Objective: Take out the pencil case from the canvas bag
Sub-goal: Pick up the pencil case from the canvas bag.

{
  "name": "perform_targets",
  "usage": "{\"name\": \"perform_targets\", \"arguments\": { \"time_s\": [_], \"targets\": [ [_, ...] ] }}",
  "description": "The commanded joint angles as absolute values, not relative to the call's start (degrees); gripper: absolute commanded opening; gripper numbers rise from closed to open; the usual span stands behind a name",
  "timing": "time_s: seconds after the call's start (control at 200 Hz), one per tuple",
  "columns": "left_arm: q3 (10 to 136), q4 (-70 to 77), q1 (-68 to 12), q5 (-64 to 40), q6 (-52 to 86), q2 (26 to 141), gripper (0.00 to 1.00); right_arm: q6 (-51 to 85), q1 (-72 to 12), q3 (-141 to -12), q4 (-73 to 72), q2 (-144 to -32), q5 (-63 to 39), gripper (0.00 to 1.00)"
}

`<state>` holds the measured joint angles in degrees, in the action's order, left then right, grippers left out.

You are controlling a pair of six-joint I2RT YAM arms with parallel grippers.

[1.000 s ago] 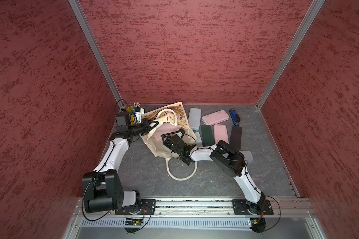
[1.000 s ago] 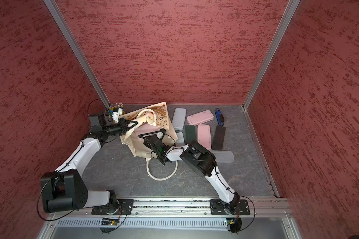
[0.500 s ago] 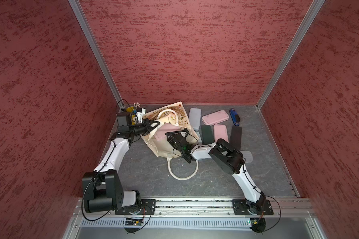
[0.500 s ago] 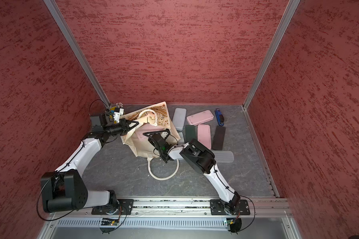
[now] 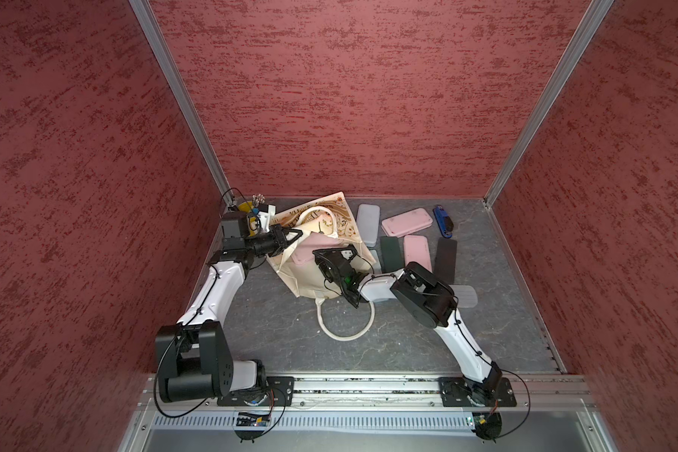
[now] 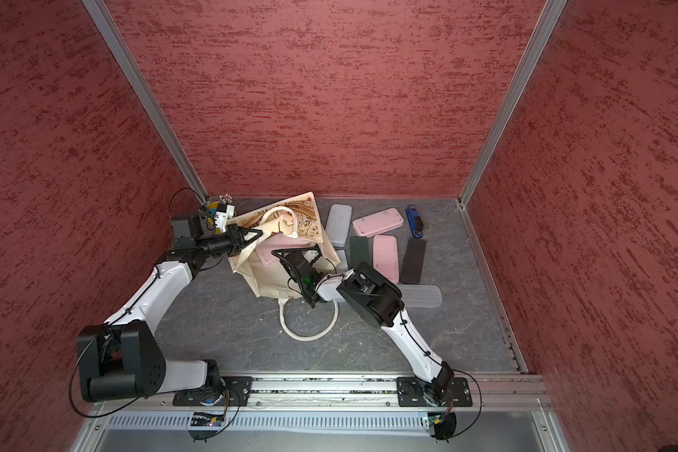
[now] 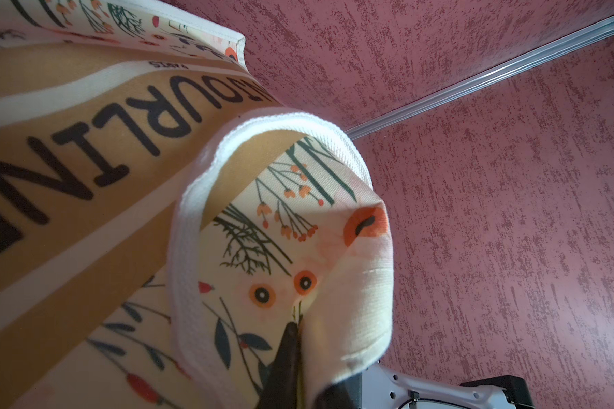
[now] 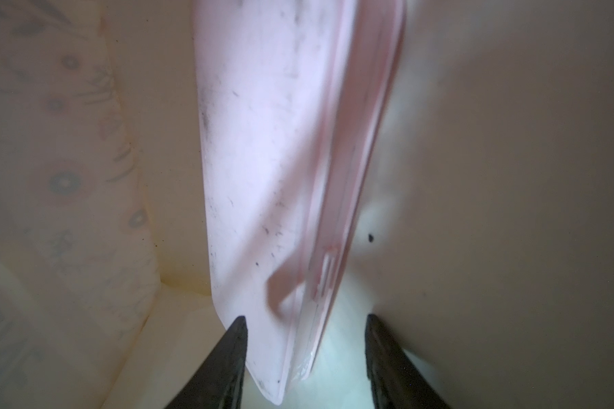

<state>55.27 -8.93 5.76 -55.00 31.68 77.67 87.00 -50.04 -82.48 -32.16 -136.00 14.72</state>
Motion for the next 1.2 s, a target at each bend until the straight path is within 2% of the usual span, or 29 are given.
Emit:
{"name": "perform_targets", "arguments": {
  "time_s": [0.0,0.436,0.616,0.837,0.992,1.197],
  "targets": [
    [55.0,-7.7,5.2,-56.5,32.5,76.9,0.03,91.0,-49.7,-83.5,-31.8,-138.2,16.3,0.54],
    [55.0,-7.5,5.1,-56.9,32.4,76.9,0.03,97.5,-49.6,-85.8,-27.4,-139.4,19.8,0.55],
    [54.9,-7.4,5.1,-56.9,32.5,76.9,0.03,99.1,-49.4,-90.3,-19.0,-140.5,20.3,0.56],
    [54.9,-7.4,5.1,-56.9,32.4,77.0,0.03,101.8,-48.8,-93.3,-15.9,-142.0,19.7,0.56],
    [54.9,-7.4,5.1,-56.8,32.4,77.0,0.03,103.3,-47.8,-93.3,-16.9,-142.5,19.4,0.57],
    [54.9,-7.4,5.1,-56.9,32.4,77.0,0.03,100.1,-47.1,-89.5,-27.2,-141.9,19.5,0.56]
  ]
}}
